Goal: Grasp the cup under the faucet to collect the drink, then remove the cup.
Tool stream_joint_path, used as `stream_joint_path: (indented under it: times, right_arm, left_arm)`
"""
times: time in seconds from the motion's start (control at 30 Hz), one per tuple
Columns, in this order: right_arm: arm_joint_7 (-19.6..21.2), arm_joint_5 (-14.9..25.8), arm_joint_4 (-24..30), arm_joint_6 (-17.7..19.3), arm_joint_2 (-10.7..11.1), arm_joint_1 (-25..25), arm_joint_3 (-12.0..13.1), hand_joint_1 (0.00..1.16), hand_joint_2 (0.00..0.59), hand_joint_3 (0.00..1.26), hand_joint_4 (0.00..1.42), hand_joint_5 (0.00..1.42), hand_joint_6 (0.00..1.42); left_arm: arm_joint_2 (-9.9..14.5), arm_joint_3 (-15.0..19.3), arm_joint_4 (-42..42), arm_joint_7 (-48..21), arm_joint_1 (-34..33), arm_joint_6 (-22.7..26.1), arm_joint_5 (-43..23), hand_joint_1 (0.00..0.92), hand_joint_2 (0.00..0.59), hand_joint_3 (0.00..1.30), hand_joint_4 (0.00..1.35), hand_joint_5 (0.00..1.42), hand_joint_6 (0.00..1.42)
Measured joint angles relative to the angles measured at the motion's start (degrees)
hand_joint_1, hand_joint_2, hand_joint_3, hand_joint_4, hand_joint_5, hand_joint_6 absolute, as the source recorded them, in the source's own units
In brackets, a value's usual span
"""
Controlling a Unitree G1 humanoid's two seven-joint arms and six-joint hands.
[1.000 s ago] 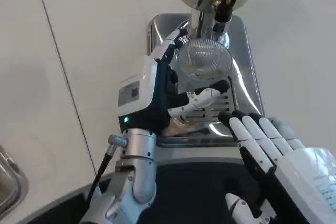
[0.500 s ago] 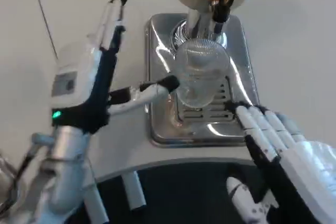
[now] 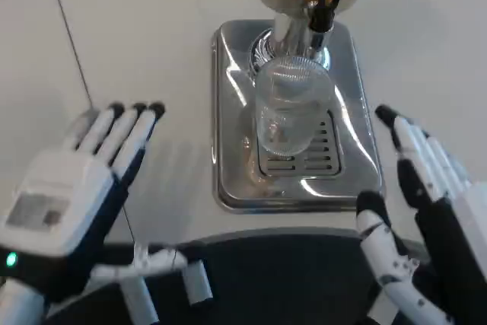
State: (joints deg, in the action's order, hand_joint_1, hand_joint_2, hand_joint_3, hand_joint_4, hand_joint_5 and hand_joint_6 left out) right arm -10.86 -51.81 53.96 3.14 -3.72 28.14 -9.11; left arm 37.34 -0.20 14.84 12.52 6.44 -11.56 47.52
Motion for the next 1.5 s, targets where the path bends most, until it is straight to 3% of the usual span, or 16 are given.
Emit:
stream_joint_path:
  times: [0.2, 0.37, 0.47, 0.63, 0.97, 1.5]
  right_arm:
    - [1.55, 3.01, -0.47, -4.41, 0.31, -3.12, -0.60, 0.14, 0.586, 0.00, 0.00, 0.00, 0.00]
    - [3.01, 5.05, -2.53, -7.35, 0.75, -11.12, -0.30, 0.15, 0.586, 0.00, 0.00, 0.00, 0.00]
    - [3.97, 6.67, -4.36, -10.90, 0.43, -16.95, 0.56, 0.15, 0.586, 0.00, 0.00, 0.00, 0.00]
    - [6.63, 9.90, -8.19, -13.80, 0.23, -23.16, 1.17, 0.14, 0.586, 0.00, 0.00, 0.00, 0.00]
    - [15.10, 16.05, -18.81, -12.51, 0.19, -33.22, 1.08, 0.14, 0.586, 0.00, 0.00, 0.00, 0.00]
    - [18.13, 19.82, -24.53, -10.67, -0.26, -45.12, 1.14, 0.13, 0.586, 0.00, 0.00, 0.00, 0.00]
  left_arm:
    - [-0.67, 0.26, 1.56, 0.70, 8.78, -1.68, 0.71, 0.168, 0.049, 0.00, 0.00, 0.00, 0.00]
    - [-1.60, 0.16, 3.71, 0.69, 11.98, -2.46, 0.81, 0.165, 0.046, 0.00, 0.00, 0.00, 0.00]
    - [-2.09, 0.10, 5.10, 0.69, 13.31, -2.98, 1.99, 0.159, 0.047, 0.00, 0.00, 0.00, 0.00]
    - [-3.11, 0.11, 6.25, 0.69, 14.02, -3.23, 2.66, 0.153, 0.047, 0.00, 0.00, 0.00, 0.00]
    - [-4.88, 0.18, 7.72, 0.67, 14.88, -3.67, 2.85, 0.141, 0.057, 0.00, 0.00, 0.00, 0.00]
    - [-5.71, 0.19, 7.97, 0.50, 14.83, -3.71, 2.70, 0.139, 0.061, 0.00, 0.00, 0.00, 0.01]
